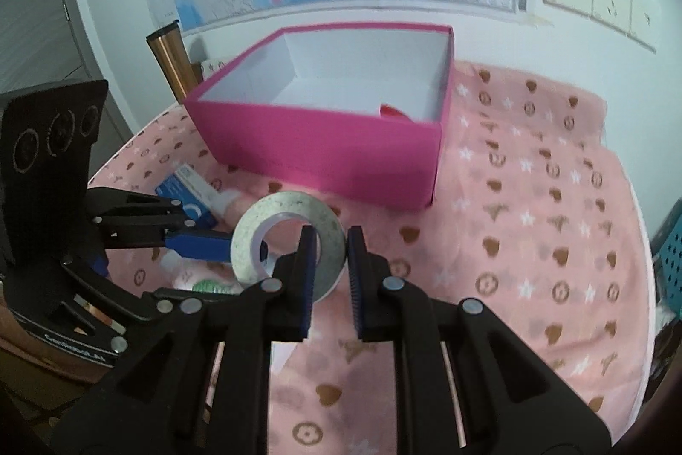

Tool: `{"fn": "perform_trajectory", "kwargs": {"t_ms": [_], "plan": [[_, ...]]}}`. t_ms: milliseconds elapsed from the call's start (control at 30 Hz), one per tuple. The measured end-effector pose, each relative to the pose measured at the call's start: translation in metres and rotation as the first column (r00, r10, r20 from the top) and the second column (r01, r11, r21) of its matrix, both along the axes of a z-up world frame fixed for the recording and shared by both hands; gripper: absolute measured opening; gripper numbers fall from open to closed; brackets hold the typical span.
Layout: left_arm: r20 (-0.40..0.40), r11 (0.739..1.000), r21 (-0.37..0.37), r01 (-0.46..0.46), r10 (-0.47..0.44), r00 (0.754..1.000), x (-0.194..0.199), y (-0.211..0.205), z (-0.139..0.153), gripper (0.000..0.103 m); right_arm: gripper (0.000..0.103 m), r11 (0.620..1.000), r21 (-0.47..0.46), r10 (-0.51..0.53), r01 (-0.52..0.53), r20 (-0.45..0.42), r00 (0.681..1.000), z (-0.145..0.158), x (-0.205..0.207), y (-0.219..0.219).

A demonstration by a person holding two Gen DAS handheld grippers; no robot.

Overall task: Organize rigid objects
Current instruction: 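Grasp the tape roll by its rim and lift it toward the magenta box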

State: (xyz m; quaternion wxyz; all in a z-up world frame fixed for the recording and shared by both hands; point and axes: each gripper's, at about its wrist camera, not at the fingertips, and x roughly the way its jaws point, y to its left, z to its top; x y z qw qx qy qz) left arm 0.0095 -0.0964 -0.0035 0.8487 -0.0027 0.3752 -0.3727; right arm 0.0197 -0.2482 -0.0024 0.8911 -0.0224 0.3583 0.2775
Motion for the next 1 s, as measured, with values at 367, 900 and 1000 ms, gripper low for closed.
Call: {"fn": "perform_trajectory", "kwargs": {"t_ms": [367, 900, 1000], "plan": [[0.105, 0.999, 0.036, -0.032, 0.028, 0.994, 0.037, 0.002, 0.043, 0.039, 0.016, 0.999, 0.046, -0.005, 0.001, 0.077, 0.997, 0.038, 0.042, 0.005], [0.069, 0.992, 0.064, -0.107, 0.103, 0.992, 0.100, 0.004, 0.048, 0.039, 0.016, 0.998, 0.042, -0.053, 0.051, 0.046, 0.998, 0.043, 0.110, 0.014], [0.044, 0.990, 0.068, -0.122, 0.119, 0.992, 0.109, 0.005, 0.041, 0.039, 0.016, 0.998, 0.019, -0.057, 0.057, 0.035, 0.998, 0.038, 0.120, 0.017]]}}
